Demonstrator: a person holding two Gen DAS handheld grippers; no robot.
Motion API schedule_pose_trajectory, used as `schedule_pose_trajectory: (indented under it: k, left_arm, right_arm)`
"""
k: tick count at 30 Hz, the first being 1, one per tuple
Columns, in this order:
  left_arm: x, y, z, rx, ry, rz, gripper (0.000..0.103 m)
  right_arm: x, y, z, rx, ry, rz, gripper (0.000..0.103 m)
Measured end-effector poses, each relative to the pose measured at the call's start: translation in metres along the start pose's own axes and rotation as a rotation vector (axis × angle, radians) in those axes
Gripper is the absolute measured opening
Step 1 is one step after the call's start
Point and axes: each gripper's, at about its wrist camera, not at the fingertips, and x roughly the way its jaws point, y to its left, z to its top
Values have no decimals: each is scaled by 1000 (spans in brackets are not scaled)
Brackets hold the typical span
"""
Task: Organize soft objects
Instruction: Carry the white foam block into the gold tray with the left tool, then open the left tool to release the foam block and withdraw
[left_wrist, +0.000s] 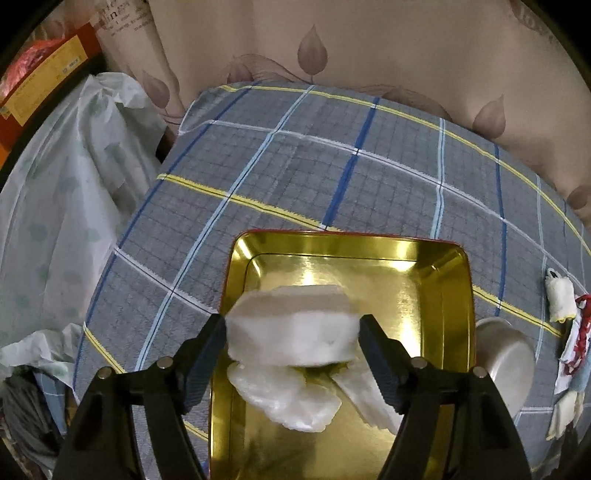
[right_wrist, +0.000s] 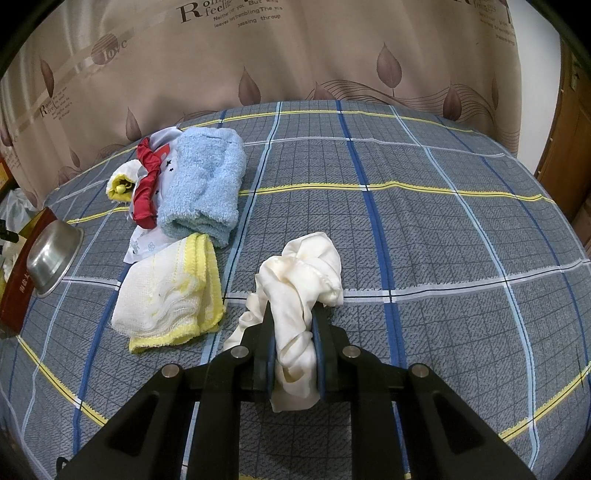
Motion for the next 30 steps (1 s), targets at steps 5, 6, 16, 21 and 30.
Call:
schedule_pose_trajectory:
  k: [5,6,16,21,30]
  left_arm:
    - [-11,-4,-2,22,-15,-16,75]
    - [-14,-4,-4,27,-18,-17,75]
    - [-47,6,-26,66,-42,-41,75]
    - [-55,19,-41,27,-49,-101,75]
    - [-61,29,-64,51,-98,-96,75]
  right_arm:
    - [0,0,0,0,0,0,16]
    - [0,0,1,0,0,-1,16]
    - [1,0,1,-2,0,0,17]
    - [1,1,1,-3,1,-1,17]
    - [-1,3,1,-23,4,-22,14]
